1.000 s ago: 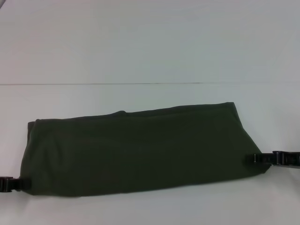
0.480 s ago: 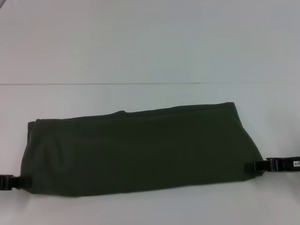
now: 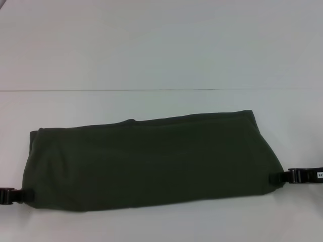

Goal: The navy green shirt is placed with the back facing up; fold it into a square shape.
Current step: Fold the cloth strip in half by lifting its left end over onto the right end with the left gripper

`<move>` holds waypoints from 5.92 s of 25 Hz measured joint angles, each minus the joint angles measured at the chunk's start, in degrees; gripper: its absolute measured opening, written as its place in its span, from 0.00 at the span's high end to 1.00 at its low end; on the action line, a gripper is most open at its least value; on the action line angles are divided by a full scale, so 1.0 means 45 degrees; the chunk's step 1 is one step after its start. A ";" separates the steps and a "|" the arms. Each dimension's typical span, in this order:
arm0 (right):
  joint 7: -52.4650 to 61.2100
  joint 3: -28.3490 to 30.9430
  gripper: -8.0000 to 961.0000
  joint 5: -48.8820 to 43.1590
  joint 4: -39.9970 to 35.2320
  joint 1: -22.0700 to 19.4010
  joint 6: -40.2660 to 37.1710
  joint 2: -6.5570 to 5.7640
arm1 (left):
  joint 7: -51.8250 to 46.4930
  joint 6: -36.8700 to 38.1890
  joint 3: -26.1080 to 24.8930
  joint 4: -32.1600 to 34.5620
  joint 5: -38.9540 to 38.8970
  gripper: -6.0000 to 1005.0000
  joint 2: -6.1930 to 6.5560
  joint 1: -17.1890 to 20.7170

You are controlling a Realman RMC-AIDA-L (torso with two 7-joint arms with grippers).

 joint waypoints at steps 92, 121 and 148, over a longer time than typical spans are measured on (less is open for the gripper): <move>-0.9640 0.4898 0.15 0.2224 -0.1038 -0.1104 -0.6566 0.0182 | -0.3858 0.4131 0.1223 0.1659 0.2657 0.94 0.0454 0.0128; -1.5708 0.2696 0.15 0.2261 0.1111 -0.1794 -0.5360 0.1217 | -0.4208 0.3525 0.0372 -0.0228 0.1070 0.21 0.1164 -0.1079; -1.7703 0.1555 0.15 0.2367 0.2075 -0.1038 -0.4315 0.1256 | -0.4332 0.2011 0.0706 -0.0798 0.2181 0.21 0.1048 -0.0820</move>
